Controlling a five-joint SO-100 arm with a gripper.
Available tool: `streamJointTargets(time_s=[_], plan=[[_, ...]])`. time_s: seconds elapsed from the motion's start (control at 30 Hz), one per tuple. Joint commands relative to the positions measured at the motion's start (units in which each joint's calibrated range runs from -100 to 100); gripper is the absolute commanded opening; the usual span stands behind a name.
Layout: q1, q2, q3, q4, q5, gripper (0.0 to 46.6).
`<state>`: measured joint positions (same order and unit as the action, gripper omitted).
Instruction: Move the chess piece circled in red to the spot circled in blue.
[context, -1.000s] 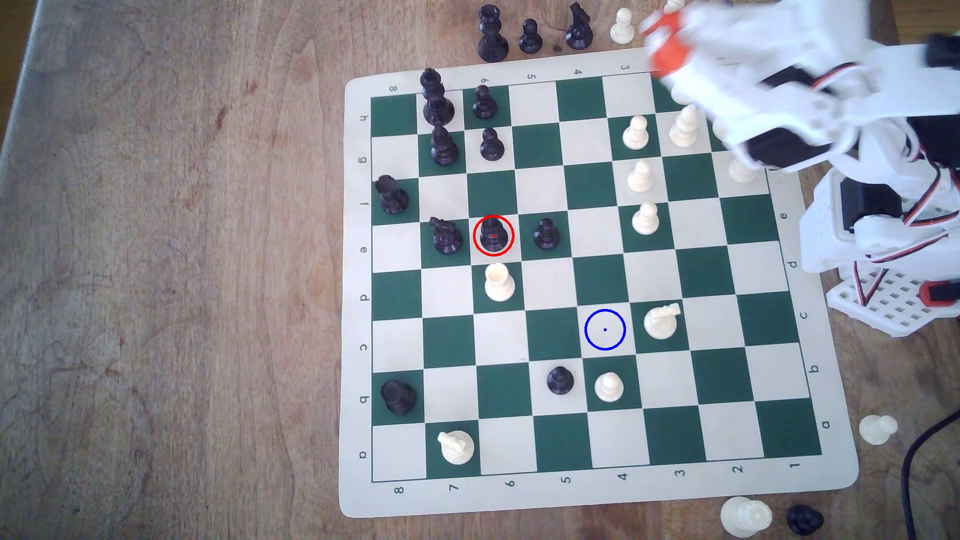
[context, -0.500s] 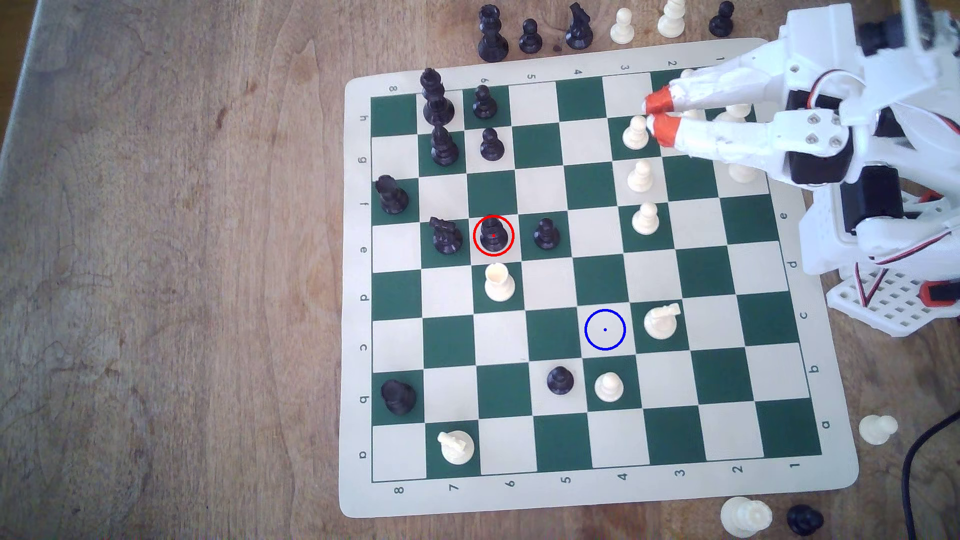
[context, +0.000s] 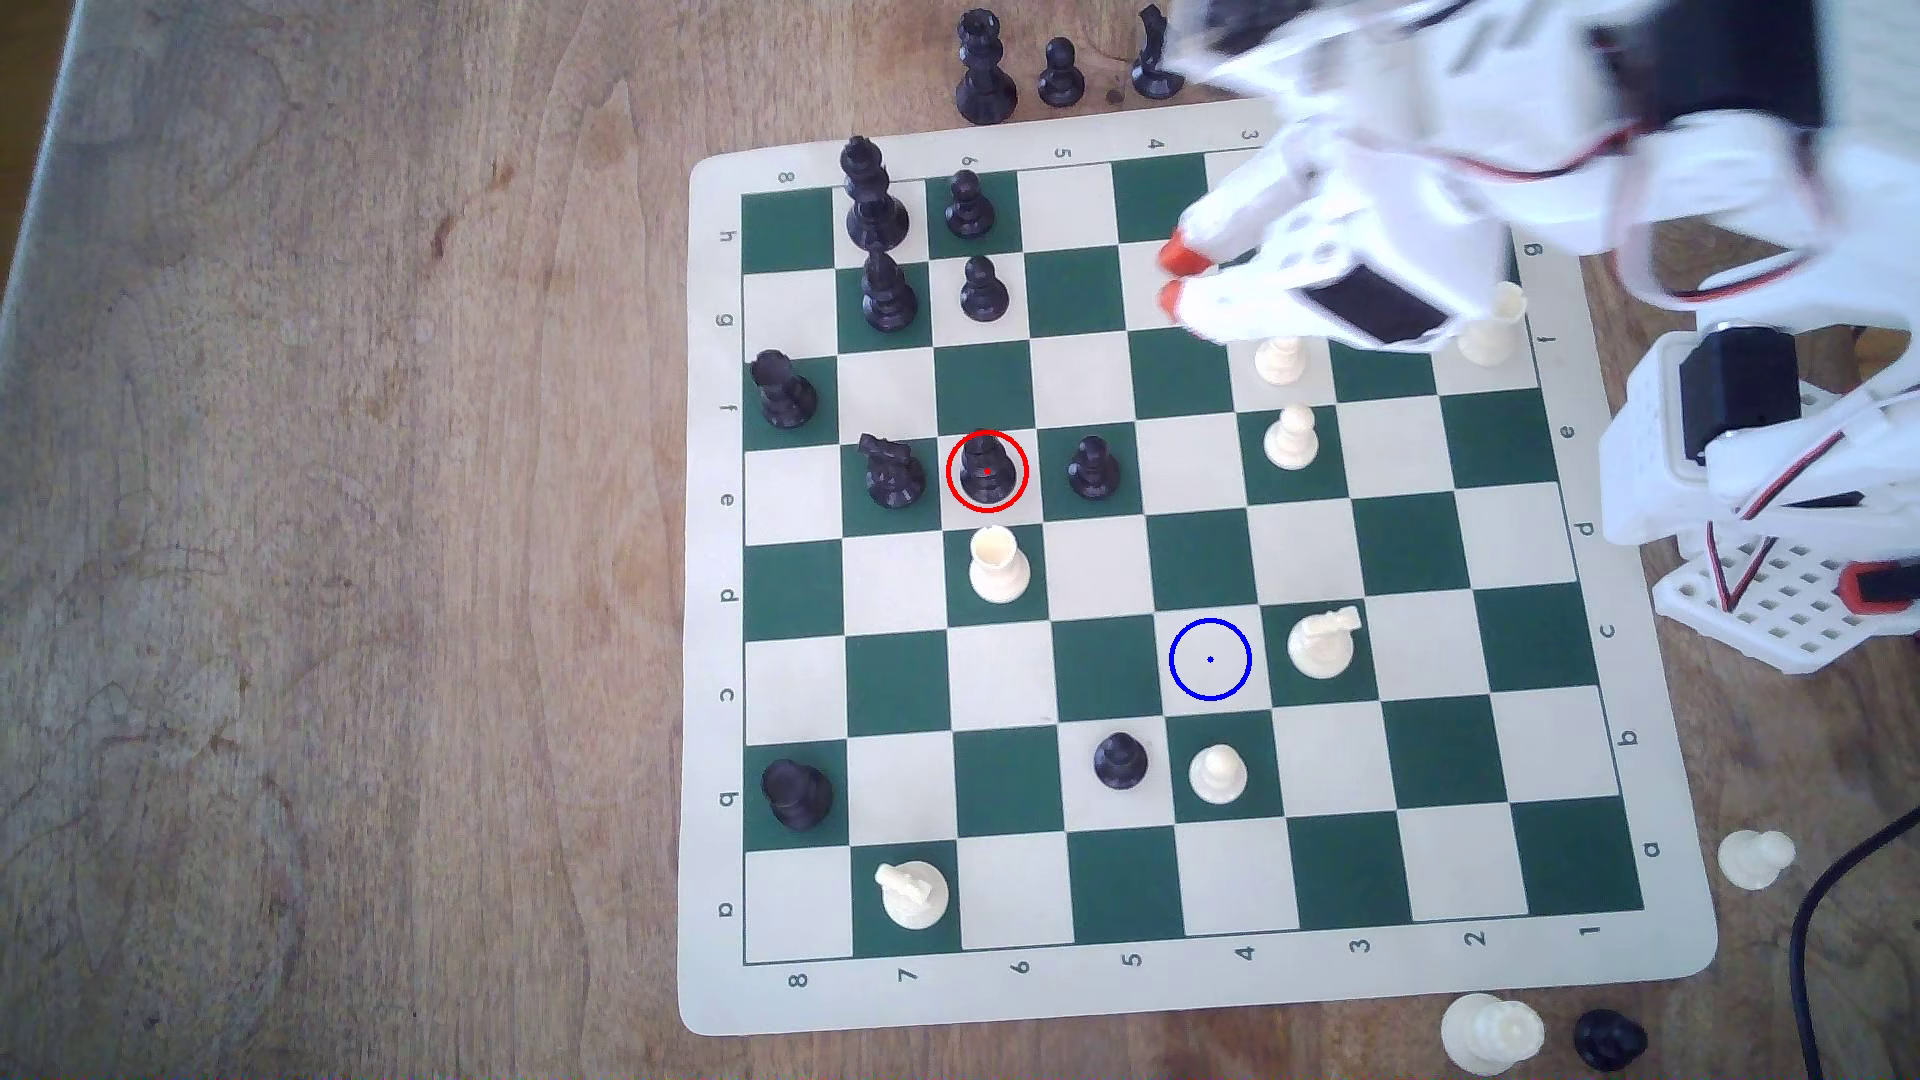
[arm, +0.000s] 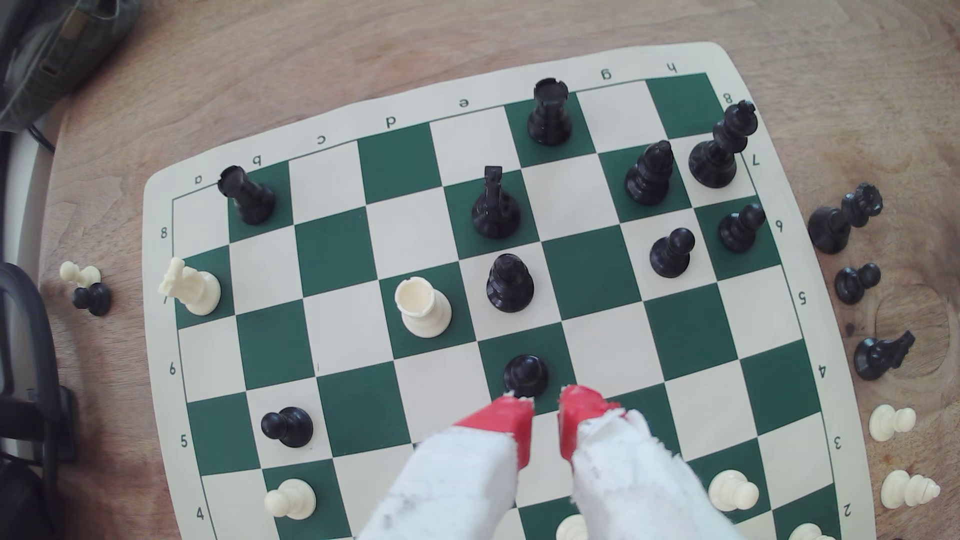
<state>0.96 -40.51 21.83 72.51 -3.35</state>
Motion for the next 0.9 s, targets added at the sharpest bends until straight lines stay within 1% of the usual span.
streamJointTargets(time_s=[0.0,0.07,0.17,0.2,0.23,0.27,0.37,0.47,0.5,0.6,0.63,0.7,0.8,0.87], plan=[[0.1,8.76,-7.14,-0.44,-2.34,1.9],[0.41,12.58,-7.05,-2.98,-4.93,0.3],[0.41,18.02,-9.31,-3.8,-6.59,0.3],[0.64,22.17,-12.58,-4.04,-8.3,0.3],[0.88,24.13,-14.39,-4.04,-9.13,0.3],[1.19,25.99,-16.3,-3.71,-9.87,0.9],[1.58,31.34,-20.92,-2.65,-11.33,5.0],[1.58,34.4,-23.28,-1.99,-11.43,5.2],[1.43,36.35,-25.36,-1.09,-11.48,6.7],[1.04,39.15,-28.35,-0.03,-11.48,9.2],[0.57,41.61,-31.62,1.53,-11.48,8.6],[0.1,43.65,-34.25,2.51,-11.48,8.3],[-0.61,46.11,-36.06,2.59,-11.23,13.8],[-0.68,47.39,-36.6,2.59,-11.14,13.8]])
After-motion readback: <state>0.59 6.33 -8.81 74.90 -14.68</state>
